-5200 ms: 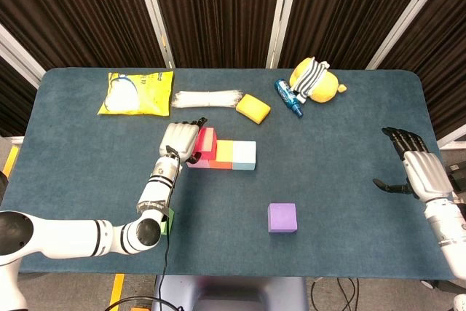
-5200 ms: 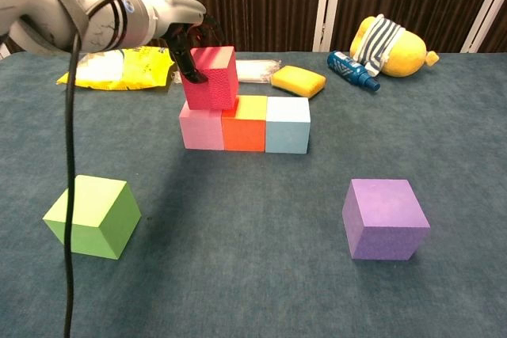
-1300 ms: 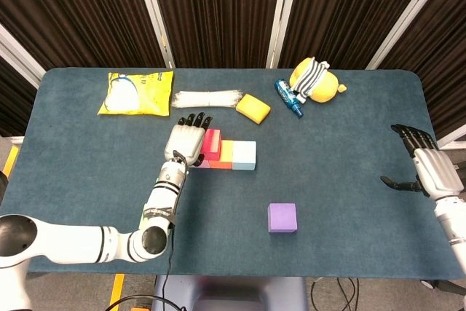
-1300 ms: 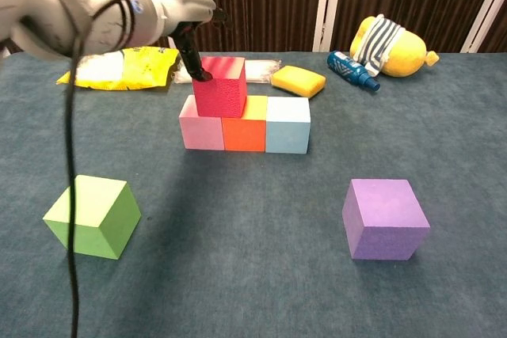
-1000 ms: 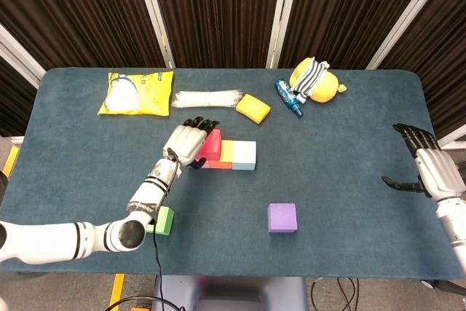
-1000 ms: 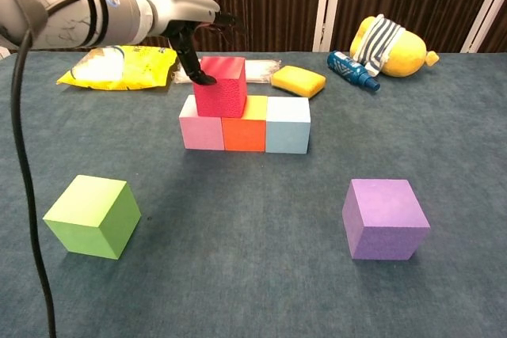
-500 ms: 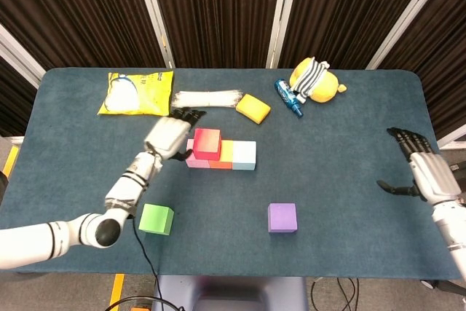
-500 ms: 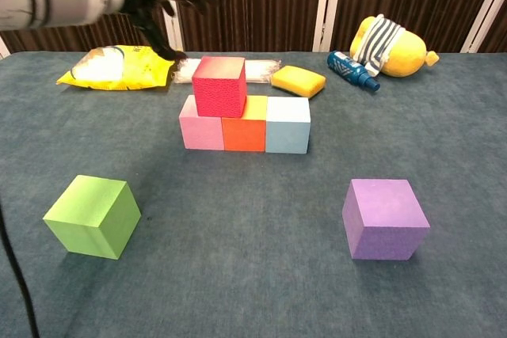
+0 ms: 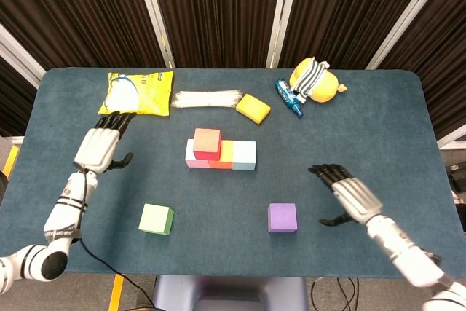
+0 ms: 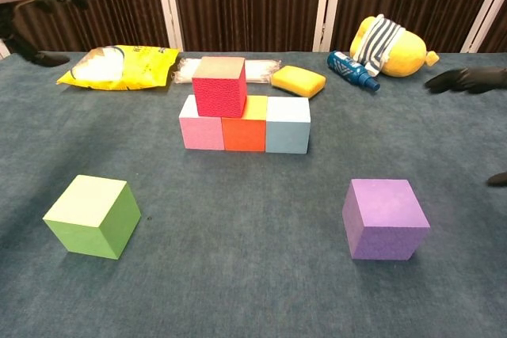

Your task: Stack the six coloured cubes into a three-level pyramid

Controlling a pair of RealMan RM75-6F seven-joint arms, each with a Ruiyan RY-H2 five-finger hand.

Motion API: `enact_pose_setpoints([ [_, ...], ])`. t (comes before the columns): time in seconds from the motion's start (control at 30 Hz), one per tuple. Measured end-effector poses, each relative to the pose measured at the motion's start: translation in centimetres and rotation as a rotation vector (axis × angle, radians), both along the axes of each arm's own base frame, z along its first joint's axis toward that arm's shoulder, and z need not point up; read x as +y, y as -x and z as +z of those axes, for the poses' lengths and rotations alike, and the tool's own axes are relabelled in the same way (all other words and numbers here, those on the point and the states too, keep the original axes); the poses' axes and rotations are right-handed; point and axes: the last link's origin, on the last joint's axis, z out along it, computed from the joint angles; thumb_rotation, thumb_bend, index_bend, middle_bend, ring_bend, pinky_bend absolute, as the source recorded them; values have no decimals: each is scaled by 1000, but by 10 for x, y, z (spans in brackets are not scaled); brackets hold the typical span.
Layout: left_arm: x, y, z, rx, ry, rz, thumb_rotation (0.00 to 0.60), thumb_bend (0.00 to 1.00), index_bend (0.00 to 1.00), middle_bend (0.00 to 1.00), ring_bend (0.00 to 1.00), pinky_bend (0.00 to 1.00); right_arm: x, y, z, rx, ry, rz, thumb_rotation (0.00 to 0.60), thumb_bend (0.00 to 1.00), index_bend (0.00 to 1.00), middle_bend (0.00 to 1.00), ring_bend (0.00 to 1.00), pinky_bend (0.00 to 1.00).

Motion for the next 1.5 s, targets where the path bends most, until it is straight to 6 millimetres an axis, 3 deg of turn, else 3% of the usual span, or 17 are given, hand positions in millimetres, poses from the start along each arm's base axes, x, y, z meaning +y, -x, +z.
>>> enact_pose_setpoints([
  [0.27,-22,29,1,-29,18,-10,600,347,7,92,10,124,1,-24,-59,6,-82,-15,600,62,132,150,0,119],
  [0.73,-32,46,1,-109,83,10,600,343,4,77,0,119,15,-26,-94,42,-139,-57,600,62,209,151,0,119],
  [0.97,-35,50,1,-124,81,12,600,339,1,69,0,118,10,-23,-102,34,-94,-88,600,63,314,175,30,137],
  [1.1,-34,50,1,-139,74,11,600,344,1,68,0,118,8,-25,-106,21,-67,-101,600,174,497,227,79,188],
  [1.2,-35,50,2,-145,73,7,600,343,1,69,0,118,4,-29,-104,5,-35,-104,600,189,518,231,82,190],
  [1.3,-35,49,3,-148,70,4,600,341,1,73,0,118,1,-32,-97,-13,-22,-103,600,191,518,231,82,190],
  [1.5,-33,50,2,-138,63,-1,600,338,1,76,0,118,-23,-48,-62,-56,26,-75,600,191,515,231,82,191],
])
